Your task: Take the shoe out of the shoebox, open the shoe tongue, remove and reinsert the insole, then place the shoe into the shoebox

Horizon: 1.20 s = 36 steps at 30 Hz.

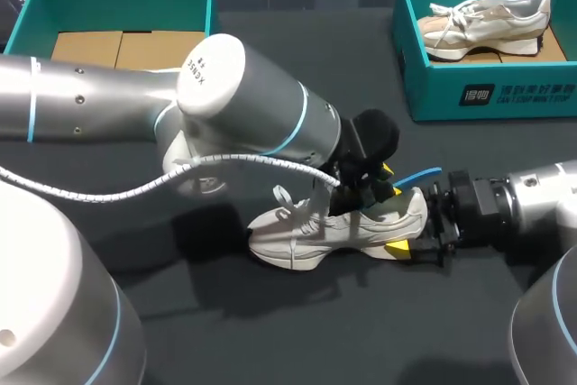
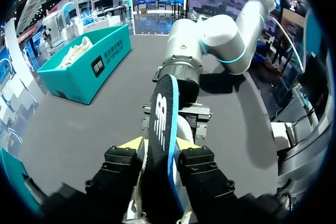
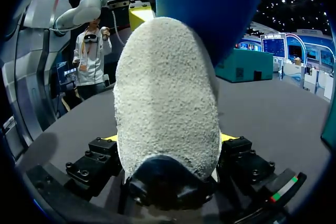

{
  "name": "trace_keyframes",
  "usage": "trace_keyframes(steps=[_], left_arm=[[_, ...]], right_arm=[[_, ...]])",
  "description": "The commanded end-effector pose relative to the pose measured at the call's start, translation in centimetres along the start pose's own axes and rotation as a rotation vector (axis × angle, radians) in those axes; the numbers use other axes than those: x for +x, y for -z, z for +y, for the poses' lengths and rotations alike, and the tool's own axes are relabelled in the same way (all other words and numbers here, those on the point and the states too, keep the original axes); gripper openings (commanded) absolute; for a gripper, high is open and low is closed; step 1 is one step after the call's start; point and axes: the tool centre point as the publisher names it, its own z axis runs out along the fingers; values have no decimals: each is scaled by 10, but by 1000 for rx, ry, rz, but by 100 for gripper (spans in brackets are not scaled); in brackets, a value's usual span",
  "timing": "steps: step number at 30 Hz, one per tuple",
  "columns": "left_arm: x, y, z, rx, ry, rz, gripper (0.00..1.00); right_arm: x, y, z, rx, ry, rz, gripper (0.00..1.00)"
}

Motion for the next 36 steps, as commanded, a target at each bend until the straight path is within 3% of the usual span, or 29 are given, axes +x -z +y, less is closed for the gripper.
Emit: trace_keyframes(steps=[1,6,19,24,27,36], left_arm=[[-1,-9,5,29,1,11,36],[0,-8,9,59,-3,15,29],[5,-18,13,66,-35,-8,27],[2,-17,11,67,-33,-21,0],[-3,-16,8,66,-21,-12,0],[4,8,-30,73,-28,81,0]], right_arm=[[1,-1,0,2,0,0,0],[1,-1,0,2,0,0,0],[1,-1,0,2,0,0,0],[1,-1,0,2,0,0,0],[1,-1,0,2,0,0,0],[1,-1,0,2,0,0,0]])
